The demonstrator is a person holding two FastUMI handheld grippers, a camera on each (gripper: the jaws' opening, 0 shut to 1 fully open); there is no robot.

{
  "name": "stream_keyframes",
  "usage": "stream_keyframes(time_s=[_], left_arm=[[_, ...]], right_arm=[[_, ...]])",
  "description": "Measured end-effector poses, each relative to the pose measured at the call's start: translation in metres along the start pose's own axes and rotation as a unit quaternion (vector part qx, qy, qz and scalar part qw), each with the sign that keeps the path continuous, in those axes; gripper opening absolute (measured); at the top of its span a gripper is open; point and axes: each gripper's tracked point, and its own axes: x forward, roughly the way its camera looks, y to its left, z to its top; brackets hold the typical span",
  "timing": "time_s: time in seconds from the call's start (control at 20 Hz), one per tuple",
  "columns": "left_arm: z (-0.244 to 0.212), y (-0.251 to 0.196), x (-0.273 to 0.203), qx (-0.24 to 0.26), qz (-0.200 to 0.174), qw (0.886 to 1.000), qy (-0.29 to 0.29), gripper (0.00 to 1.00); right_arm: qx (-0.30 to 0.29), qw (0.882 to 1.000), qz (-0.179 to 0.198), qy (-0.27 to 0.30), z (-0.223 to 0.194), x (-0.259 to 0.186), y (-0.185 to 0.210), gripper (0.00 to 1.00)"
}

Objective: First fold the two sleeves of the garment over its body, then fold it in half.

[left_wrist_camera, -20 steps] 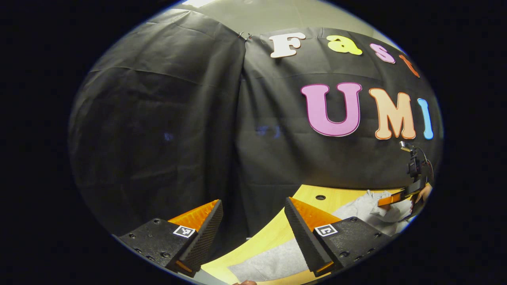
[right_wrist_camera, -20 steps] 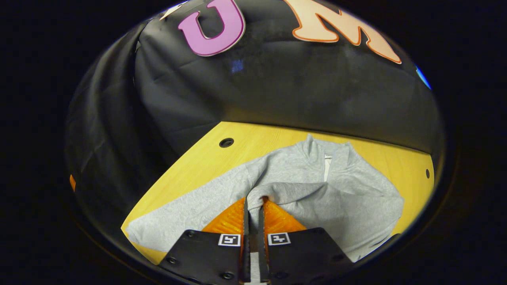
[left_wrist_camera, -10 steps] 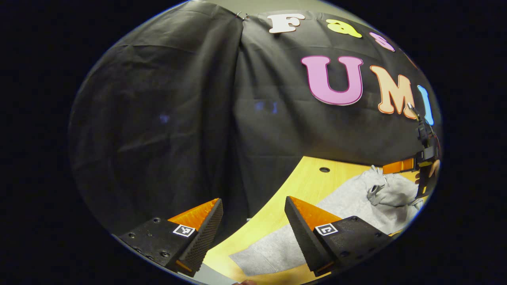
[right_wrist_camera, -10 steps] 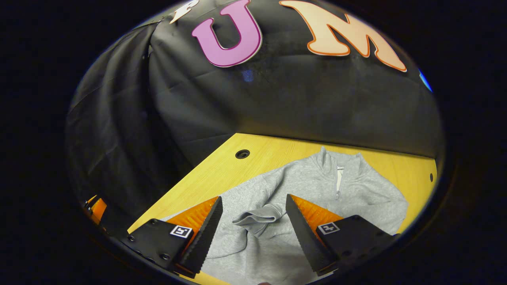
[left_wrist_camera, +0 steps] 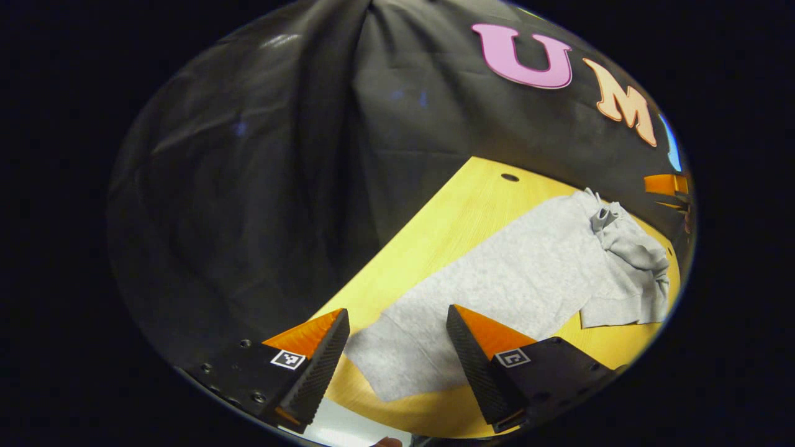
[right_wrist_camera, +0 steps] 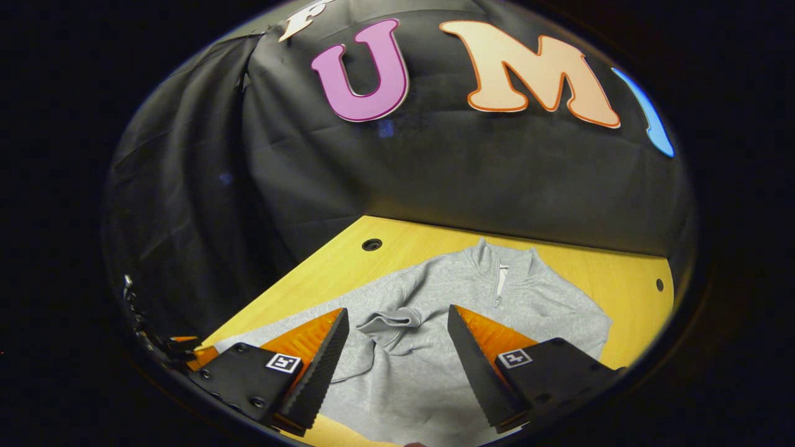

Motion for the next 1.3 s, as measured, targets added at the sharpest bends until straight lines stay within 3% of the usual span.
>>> stream_keyframes(time_s=[0.15,0.35,0.5,0.55,0.6,0.85,1.05,1.15,1.3], left_arm=[[-0.019,0.0,0.011,-0.014,0.007,0.999,0.03,0.94],[-0.018,-0.003,0.014,0.015,0.013,0.999,0.027,0.95],[-0.018,-0.006,0.016,0.006,0.011,1.0,0.015,0.87],[-0.018,-0.007,0.016,0.003,0.011,1.0,0.013,0.77],[-0.018,-0.013,0.017,0.007,0.006,1.0,0.015,0.74],[-0.011,-0.028,0.024,0.012,-0.017,1.0,0.014,0.12],[-0.009,-0.031,0.024,-0.017,-0.016,0.998,0.057,0.0],[0.0,-0.034,0.026,-0.051,-0.014,0.996,0.07,0.0],[0.03,-0.04,0.026,-0.06,-0.014,0.997,0.047,0.0]], right_arm=[[0.03,0.999,-0.008,-0.015,0.016,-0.018,-0.009,0.99],[0.029,0.999,-0.022,-0.03,0.024,-0.035,-0.024,0.99],[0.036,0.998,-0.033,-0.037,0.023,-0.043,-0.034,0.99],[0.039,0.998,-0.037,-0.037,0.02,-0.047,-0.035,0.99],[0.042,0.998,-0.04,-0.037,0.018,-0.049,-0.037,0.99],[0.063,0.995,-0.058,-0.04,0.013,-0.06,-0.047,0.99],[0.061,0.994,-0.075,-0.058,0.02,-0.081,-0.062,0.99],[0.064,0.993,-0.078,-0.063,0.022,-0.094,-0.072,0.99],[0.069,0.992,-0.086,-0.067,0.015,-0.115,-0.095,0.98]])
